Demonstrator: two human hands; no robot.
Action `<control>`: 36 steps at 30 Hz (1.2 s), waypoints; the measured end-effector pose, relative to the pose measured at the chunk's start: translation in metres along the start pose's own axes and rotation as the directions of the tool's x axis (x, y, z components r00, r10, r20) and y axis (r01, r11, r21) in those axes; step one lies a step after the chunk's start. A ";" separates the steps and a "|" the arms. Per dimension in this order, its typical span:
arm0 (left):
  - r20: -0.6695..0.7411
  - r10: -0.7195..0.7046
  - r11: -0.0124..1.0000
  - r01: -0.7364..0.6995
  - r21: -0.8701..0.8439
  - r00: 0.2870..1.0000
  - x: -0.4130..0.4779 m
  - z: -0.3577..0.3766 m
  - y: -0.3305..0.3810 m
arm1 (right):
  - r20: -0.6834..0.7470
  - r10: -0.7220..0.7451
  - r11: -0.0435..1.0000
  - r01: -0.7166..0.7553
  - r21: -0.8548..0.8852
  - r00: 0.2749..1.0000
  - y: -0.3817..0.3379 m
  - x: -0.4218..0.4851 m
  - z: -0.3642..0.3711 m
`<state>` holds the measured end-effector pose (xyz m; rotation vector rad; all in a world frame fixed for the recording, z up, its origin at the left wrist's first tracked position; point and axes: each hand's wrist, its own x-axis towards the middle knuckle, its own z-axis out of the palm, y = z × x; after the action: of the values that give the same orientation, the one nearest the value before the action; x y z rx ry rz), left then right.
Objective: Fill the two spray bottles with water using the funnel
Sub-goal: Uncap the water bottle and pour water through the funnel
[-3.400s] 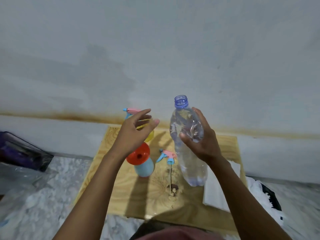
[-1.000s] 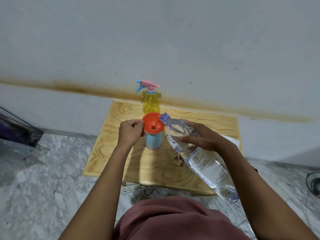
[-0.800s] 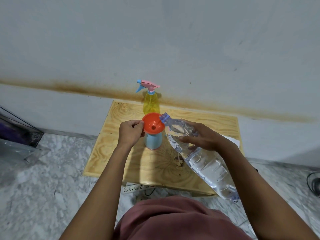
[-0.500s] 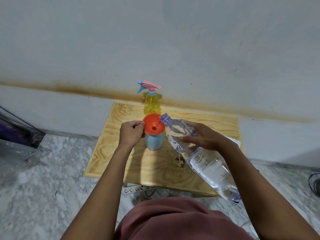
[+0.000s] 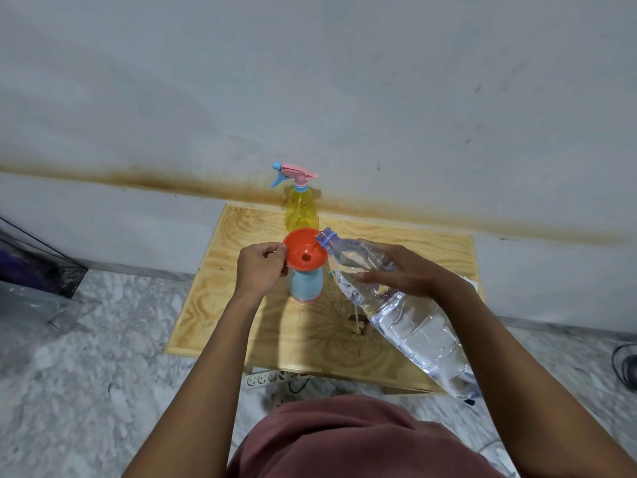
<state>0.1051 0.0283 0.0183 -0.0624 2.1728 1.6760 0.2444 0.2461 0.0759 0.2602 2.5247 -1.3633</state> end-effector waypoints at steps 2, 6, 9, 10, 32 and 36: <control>0.000 -0.001 1.000 0.001 -0.003 1.000 -0.001 0.000 0.001 | 0.003 0.002 1.000 -0.002 -0.003 1.000 0.000 0.000 0.001; 0.003 -0.002 1.000 0.002 -0.008 1.000 -0.001 0.000 0.000 | -0.004 0.008 1.000 -0.008 -0.004 1.000 -0.004 -0.002 0.000; 0.003 -0.005 1.000 0.005 -0.015 1.000 0.001 0.000 -0.002 | -0.004 0.010 1.000 -0.010 -0.012 1.000 -0.004 -0.003 0.000; 0.005 -0.004 1.000 0.004 -0.014 1.000 0.001 0.000 -0.002 | 0.000 0.008 1.000 -0.008 -0.015 1.000 -0.004 -0.002 0.000; 0.007 0.015 1.000 -0.015 -0.014 1.000 -0.001 0.000 -0.001 | 0.037 -0.037 0.998 0.039 -0.048 0.999 0.001 0.003 0.001; 0.006 0.021 1.000 -0.021 -0.007 1.000 -0.001 -0.001 -0.001 | 0.030 -0.038 0.997 0.039 -0.061 0.999 0.003 0.002 0.002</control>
<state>0.1062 0.0269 0.0177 -0.0371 2.1706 1.6929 0.2438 0.2461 0.0719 0.1795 2.5551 -1.2913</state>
